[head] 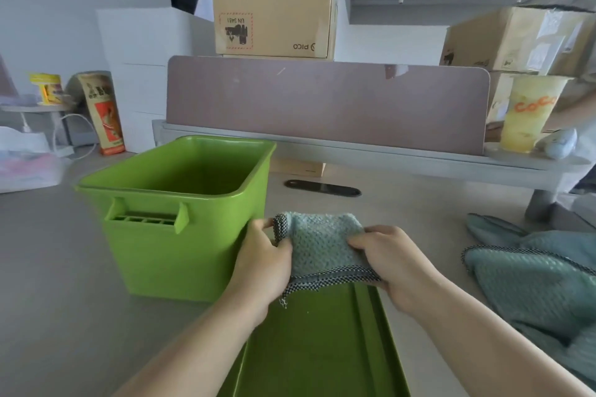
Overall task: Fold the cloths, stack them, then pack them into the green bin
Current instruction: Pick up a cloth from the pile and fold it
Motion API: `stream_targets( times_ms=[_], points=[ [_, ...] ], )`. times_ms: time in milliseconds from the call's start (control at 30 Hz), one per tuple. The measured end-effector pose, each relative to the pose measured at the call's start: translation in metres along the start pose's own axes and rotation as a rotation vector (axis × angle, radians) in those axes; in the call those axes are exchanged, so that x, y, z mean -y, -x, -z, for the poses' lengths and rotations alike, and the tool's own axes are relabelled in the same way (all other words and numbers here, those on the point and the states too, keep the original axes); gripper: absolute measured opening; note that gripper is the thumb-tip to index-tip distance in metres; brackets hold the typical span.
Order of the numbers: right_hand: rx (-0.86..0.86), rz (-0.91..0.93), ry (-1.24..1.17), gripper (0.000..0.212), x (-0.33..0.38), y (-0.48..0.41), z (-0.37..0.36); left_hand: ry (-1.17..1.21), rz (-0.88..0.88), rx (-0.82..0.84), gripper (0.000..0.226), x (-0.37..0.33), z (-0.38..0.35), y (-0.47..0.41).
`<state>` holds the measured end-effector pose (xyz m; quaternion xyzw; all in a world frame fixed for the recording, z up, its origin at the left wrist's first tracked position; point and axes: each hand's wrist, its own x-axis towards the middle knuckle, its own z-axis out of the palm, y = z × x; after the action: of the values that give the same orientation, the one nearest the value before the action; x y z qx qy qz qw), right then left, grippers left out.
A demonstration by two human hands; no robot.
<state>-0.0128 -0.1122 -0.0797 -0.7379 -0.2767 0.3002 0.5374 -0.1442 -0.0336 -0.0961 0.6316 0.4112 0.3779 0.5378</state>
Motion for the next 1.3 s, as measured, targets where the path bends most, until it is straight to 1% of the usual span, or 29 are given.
stream_targets(
  times_ms=[67, 133, 200, 233, 333, 400, 467, 500, 567, 600, 633, 667, 733, 800, 867, 967, 1067, 1133, 1200, 1267, 1300],
  points=[
    [-0.004, 0.001, 0.151, 0.014, -0.009, -0.002, -0.006, -0.121, -0.016, 0.01, 0.043, 0.005, 0.001, -0.005],
    [0.037, -0.019, 0.282, 0.013, -0.012, 0.0, -0.008, -0.251, 0.01, 0.072, 0.046, 0.01, 0.003, -0.007],
    [0.09, -0.034, 0.385, 0.032, -0.012, 0.0, -0.009, -0.417, -0.014, 0.158, 0.04, 0.012, 0.005, -0.005],
    [0.107, -0.031, 0.465, 0.038, -0.011, 0.0, -0.009, -0.484, -0.037, 0.183, 0.036, 0.013, 0.006, -0.005],
    [0.135, 0.008, 0.827, 0.035, -0.004, 0.003, -0.008, -0.662, -0.116, 0.202, 0.027, 0.014, 0.009, -0.002],
    [0.116, 0.02, 0.968, 0.029, 0.0, 0.008, -0.006, -0.772, -0.254, 0.147, 0.024, 0.014, 0.009, 0.0],
    [0.001, 0.133, 1.011, 0.013, 0.002, 0.012, -0.007, -0.817, -0.422, 0.067, 0.025, 0.013, 0.007, 0.0],
    [-0.064, 0.212, 0.993, 0.01, 0.002, 0.013, -0.009, -0.814, -0.489, 0.055, 0.026, 0.014, 0.006, -0.001],
    [-0.112, 0.392, 0.913, 0.023, -0.005, 0.013, -0.016, -0.83, -0.576, 0.11, 0.031, 0.016, 0.001, -0.004],
    [-0.081, 0.465, 0.895, 0.032, -0.011, 0.01, -0.02, -0.867, -0.593, 0.156, 0.035, 0.019, -0.002, -0.005],
    [-0.027, 0.51, 0.907, 0.04, -0.017, 0.008, -0.024, -0.926, -0.587, 0.208, 0.04, 0.023, -0.004, -0.006],
    [0.037, 0.509, 0.957, 0.047, -0.025, 0.006, -0.026, -0.998, -0.552, 0.263, 0.046, 0.027, -0.006, -0.008],
    [0.148, 0.435, 1.118, 0.055, -0.039, 0.0, -0.029, -1.162, -0.392, 0.383, 0.055, 0.034, -0.006, -0.011],
    [0.197, 0.343, 1.239, 0.057, -0.048, -0.004, -0.028, -1.258, -0.232, 0.481, 0.055, 0.038, -0.004, -0.013],
    [0.219, 0.268, 1.308, 0.06, -0.048, -0.003, -0.028, -1.284, -0.176, 0.51, 0.056, 0.038, -0.003, -0.012],
    [0.204, 0.227, 1.346, 0.061, -0.047, 0.0, -0.028, -1.296, -0.144, 0.512, 0.057, 0.039, -0.002, -0.009],
    [0.17, 0.214, 1.347, 0.062, -0.048, 0.001, -0.029, -1.294, -0.147, 0.508, 0.057, 0.04, -0.001, -0.01],
    [0.148, 0.208, 1.321, 0.063, -0.049, 0.002, -0.03, -1.283, -0.161, 0.507, 0.057, 0.038, -0.001, -0.008],
    [0.089, 0.186, 1.251, 0.064, -0.049, 0.003, -0.023, -1.277, -0.15, 0.505, 0.057, 0.036, -0.003, -0.009],
    [-0.004, 0.173, 1.176, 0.059, -0.047, 0.003, -0.005, -1.289, -0.172, 0.443, 0.053, 0.029, -0.007, -0.013],
    [-0.05, 0.18, 1.139, 0.054, -0.046, 0.005, 0.008, -1.295, -0.227, 0.383, 0.047, 0.023, -0.009, -0.012]
  ],
)
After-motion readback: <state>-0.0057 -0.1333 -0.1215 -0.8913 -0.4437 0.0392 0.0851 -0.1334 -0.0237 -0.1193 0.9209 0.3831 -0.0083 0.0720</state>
